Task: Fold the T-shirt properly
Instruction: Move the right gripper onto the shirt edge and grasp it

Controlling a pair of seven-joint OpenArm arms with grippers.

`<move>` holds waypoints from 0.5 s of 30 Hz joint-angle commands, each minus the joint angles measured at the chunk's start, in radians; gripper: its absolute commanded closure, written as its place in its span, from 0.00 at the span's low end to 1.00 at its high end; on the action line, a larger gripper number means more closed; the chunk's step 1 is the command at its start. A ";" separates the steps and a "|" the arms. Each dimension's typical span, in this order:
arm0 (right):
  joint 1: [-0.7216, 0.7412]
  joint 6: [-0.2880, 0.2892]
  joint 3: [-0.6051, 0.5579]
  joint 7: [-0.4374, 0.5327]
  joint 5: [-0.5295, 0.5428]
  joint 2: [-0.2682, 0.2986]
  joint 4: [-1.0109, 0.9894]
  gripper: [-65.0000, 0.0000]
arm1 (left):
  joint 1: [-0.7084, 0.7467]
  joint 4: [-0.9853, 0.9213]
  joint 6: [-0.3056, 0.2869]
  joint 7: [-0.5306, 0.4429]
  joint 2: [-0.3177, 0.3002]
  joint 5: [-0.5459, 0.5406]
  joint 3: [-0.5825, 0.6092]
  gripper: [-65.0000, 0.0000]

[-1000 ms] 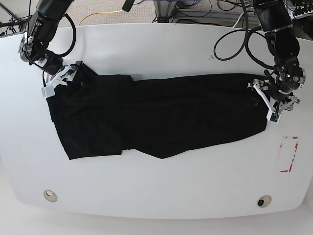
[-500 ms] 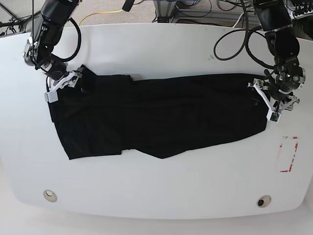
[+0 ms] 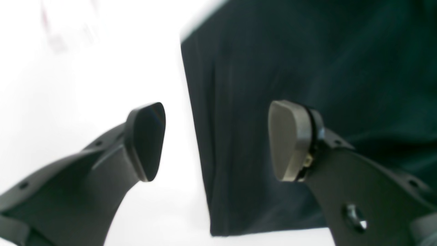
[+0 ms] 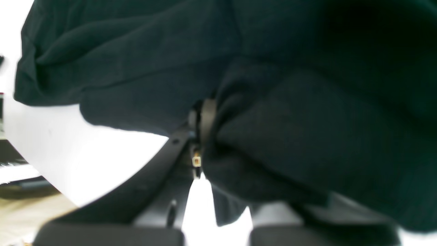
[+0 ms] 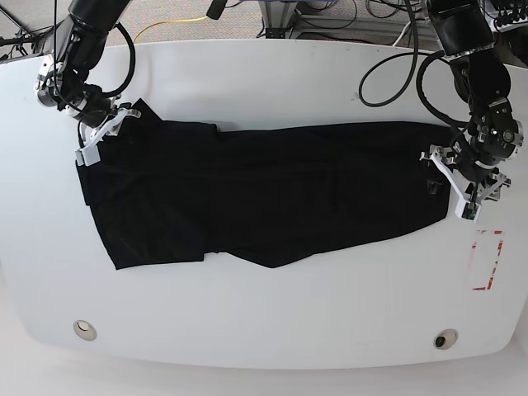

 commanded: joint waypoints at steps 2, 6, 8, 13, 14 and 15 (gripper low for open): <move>0.005 0.006 0.003 0.012 0.023 0.017 0.058 1.00 | -0.056 0.064 0.011 0.069 -0.013 -0.064 -0.011 0.23; 0.005 0.006 0.005 0.012 0.023 0.017 0.060 1.00 | -0.100 0.049 0.053 0.117 -0.013 -0.068 -0.013 0.22; 0.005 0.006 0.006 0.012 0.023 0.017 0.060 1.00 | -0.107 0.021 0.051 0.119 -0.013 -0.070 -0.011 0.22; 0.005 0.006 0.006 0.012 0.022 0.017 0.058 1.00 | -0.133 -0.103 0.040 0.112 -0.013 -0.071 -0.004 0.22; 0.005 0.006 0.005 0.012 0.022 0.017 0.058 1.00 | -0.143 -0.132 0.040 0.112 -0.013 -0.071 -0.004 0.22; 0.005 0.006 0.005 0.012 0.022 0.015 0.058 1.00 | -0.151 -0.160 0.040 0.111 -0.013 -0.071 -0.005 0.22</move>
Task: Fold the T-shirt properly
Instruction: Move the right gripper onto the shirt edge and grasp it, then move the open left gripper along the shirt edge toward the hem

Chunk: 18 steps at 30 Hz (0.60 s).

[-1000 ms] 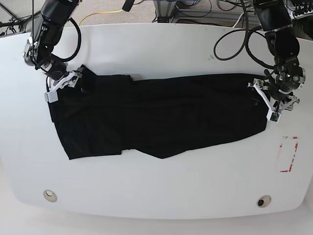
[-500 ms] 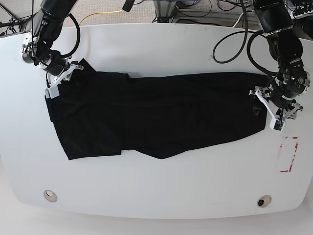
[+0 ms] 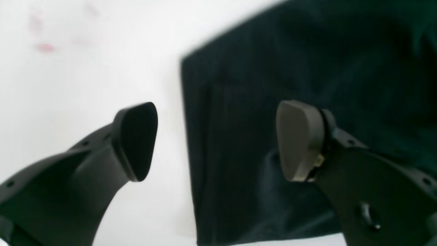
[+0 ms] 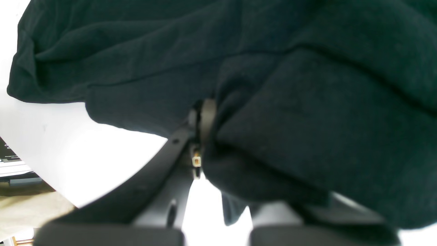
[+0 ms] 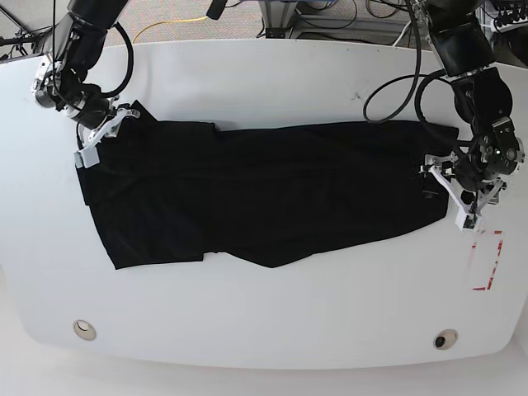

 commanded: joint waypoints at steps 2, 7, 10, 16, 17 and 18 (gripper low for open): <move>0.009 0.006 0.006 0.015 0.023 0.016 0.017 1.00 | -0.042 -0.049 -0.001 -0.035 -0.017 -0.009 -0.007 0.22; 0.009 0.006 0.006 0.015 0.021 0.013 0.016 1.00 | -0.040 -0.124 -0.002 -0.089 -0.017 -0.010 -0.004 0.22; 0.009 0.006 0.006 0.015 0.021 0.011 0.016 1.00 | -0.040 -0.141 -0.010 -0.089 -0.017 -0.012 0.006 0.22; 0.009 0.006 0.006 0.015 0.021 0.011 0.016 1.00 | -0.039 -0.158 -0.068 -0.089 -0.017 -0.007 0.070 0.22; 0.009 0.006 0.006 0.015 0.021 0.011 0.016 1.00 | -0.035 -0.157 -0.068 -0.089 -0.017 -0.007 0.075 0.22; 0.009 0.006 0.006 0.015 0.021 0.011 0.016 1.00 | -0.029 -0.157 -0.068 -0.089 -0.017 -0.007 0.076 0.22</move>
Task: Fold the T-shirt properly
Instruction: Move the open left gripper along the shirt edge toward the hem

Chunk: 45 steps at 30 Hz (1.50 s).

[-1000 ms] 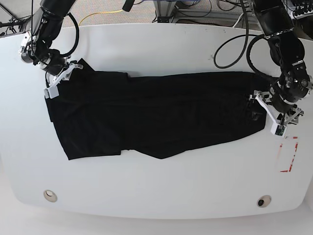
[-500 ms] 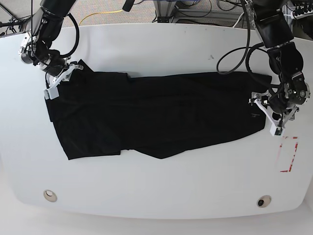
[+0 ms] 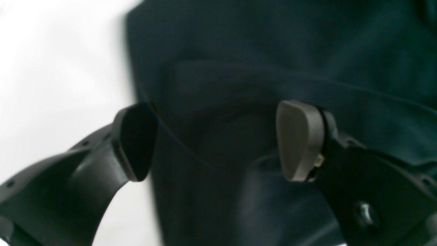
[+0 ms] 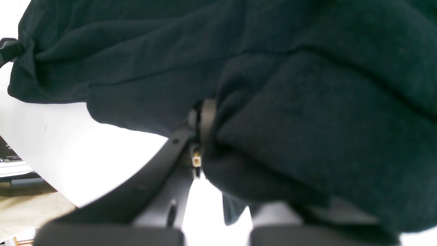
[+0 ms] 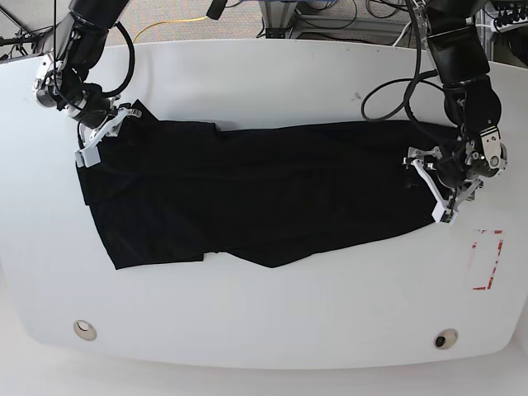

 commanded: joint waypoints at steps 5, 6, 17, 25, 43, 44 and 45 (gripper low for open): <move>0.011 0.006 0.006 0.016 0.024 0.016 0.016 1.00 | 0.001 0.012 -0.005 -0.017 -0.017 -0.005 -0.001 0.34; 0.009 0.006 0.008 0.016 0.024 0.016 0.016 1.00 | 0.001 0.010 -0.005 -0.017 -0.018 -0.005 -0.001 0.37; 0.014 0.006 0.008 0.016 0.024 0.015 0.016 1.00 | 0.024 0.015 -0.002 -0.019 -0.021 -0.003 -0.004 0.63; 0.019 0.006 0.006 0.016 0.022 0.015 0.016 1.00 | 0.065 0.105 -0.002 -0.102 -0.023 -0.003 -0.004 0.99; 0.039 -0.032 0.006 0.019 0.019 0.024 0.015 1.00 | 0.171 0.513 -0.005 -0.030 -0.023 -0.003 -0.006 0.99; 0.040 -0.058 0.006 0.019 0.019 0.026 0.013 1.00 | 0.182 0.546 -0.005 -0.030 -0.023 -0.003 -0.007 0.99; 0.045 -0.068 0.006 0.019 0.019 0.026 0.007 1.00 | 0.191 0.570 -0.007 -0.030 -0.023 -0.003 -0.012 0.99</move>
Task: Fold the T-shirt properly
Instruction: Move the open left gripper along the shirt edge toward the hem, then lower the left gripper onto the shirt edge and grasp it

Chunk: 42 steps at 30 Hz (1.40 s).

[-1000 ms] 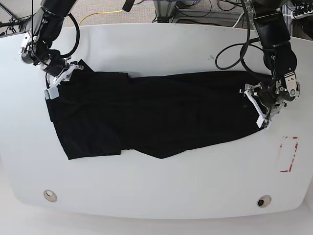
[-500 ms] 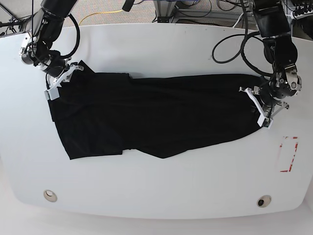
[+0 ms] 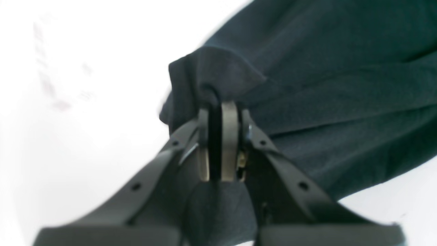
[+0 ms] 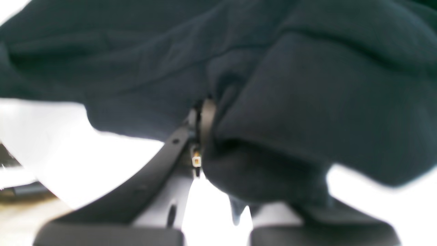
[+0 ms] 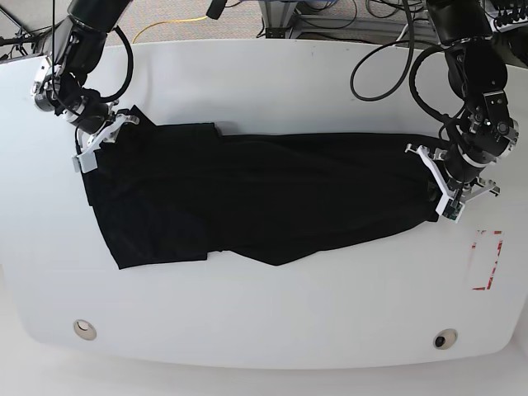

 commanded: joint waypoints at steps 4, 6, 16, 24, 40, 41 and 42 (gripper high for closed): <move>0.036 -0.021 0.002 0.019 0.020 0.043 0.002 1.00 | 0.014 0.100 -0.003 -0.015 -0.014 -0.003 -0.029 0.97; 0.036 -0.023 0.002 0.019 0.020 0.047 0.002 1.00 | 0.016 0.092 -0.003 -0.011 -0.031 -0.002 -0.029 0.92; 0.030 -0.021 0.003 0.016 0.020 0.052 0.002 1.00 | 0.074 0.080 -0.055 0.090 -0.058 -0.005 -0.035 0.78; 0.029 -0.020 0.003 0.016 0.020 0.046 0.002 1.00 | 0.062 0.058 -0.072 0.084 -0.049 -0.003 -0.035 0.65; 0.029 -0.020 0.000 0.016 0.020 0.044 0.002 1.00 | -0.185 -0.441 0.046 -0.025 -0.020 -0.005 -0.030 0.28; 0.029 -0.020 0.000 0.016 0.020 0.044 0.002 1.00 | -0.193 -0.462 0.046 -0.031 -0.020 -0.005 -0.032 0.28; 0.029 -0.020 0.000 0.016 0.020 0.044 0.002 1.00 | -0.196 -0.476 0.046 -0.045 -0.020 -0.005 -0.029 0.28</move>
